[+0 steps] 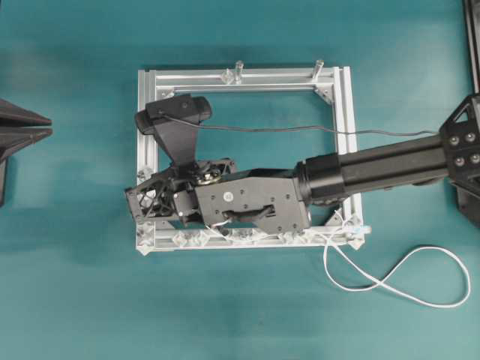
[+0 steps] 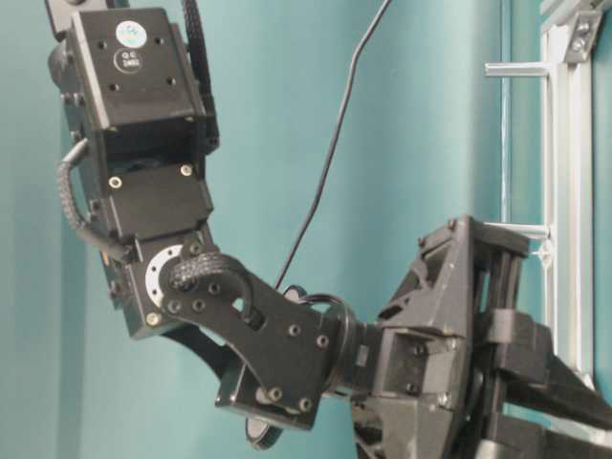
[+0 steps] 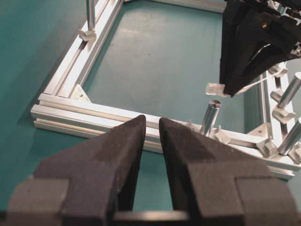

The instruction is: Move the cable alternately left and right between 8 closely spaced pins so it hooks onto each one.

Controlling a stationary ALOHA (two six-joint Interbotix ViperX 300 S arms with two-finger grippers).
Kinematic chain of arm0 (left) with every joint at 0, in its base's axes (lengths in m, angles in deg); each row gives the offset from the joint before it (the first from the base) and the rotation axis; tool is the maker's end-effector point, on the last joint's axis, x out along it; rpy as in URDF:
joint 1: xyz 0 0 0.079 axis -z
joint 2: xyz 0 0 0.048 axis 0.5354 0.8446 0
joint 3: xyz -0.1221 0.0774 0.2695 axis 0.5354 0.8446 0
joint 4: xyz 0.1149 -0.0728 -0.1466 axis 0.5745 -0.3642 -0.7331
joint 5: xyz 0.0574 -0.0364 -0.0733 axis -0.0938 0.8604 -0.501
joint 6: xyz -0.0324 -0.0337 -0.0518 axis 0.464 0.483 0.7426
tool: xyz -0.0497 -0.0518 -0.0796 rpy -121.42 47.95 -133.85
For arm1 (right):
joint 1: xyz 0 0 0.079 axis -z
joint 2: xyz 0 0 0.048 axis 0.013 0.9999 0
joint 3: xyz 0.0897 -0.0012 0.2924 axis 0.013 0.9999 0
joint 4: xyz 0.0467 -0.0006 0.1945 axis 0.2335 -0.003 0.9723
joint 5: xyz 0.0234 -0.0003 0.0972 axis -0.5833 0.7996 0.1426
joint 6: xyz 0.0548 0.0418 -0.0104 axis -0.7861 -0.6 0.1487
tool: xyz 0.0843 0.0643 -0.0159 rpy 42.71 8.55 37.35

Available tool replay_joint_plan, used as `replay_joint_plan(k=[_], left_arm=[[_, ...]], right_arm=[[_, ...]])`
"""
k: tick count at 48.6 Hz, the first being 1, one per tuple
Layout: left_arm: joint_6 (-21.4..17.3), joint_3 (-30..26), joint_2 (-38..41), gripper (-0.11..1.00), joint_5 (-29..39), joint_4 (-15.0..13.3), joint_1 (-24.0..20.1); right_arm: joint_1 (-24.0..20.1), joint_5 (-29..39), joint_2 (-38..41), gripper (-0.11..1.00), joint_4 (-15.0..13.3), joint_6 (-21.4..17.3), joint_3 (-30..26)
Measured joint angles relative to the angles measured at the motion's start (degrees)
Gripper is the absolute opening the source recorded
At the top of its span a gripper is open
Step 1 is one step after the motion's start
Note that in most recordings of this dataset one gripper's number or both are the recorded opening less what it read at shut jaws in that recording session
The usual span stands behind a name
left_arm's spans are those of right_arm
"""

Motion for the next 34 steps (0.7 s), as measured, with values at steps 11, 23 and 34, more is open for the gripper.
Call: replay_joint_plan(k=[11,23,34], left_arm=[[0.1,0.0,-0.1,0.24,0.1,0.0,0.0],[0.0,0.0,-0.1,0.24,0.1,0.0,0.1],[0.0,0.0,-0.1,0.24,0.1,0.0,0.0]], right_arm=[[-2.0,-1.0,0.1,0.13,1.0,-0.4,0.0],[-4.0,-2.6,1.1,0.13,2.5,-0.8,0.0],[-4.7,-3.0,1.1,0.13,2.5,-1.3,-0.2]])
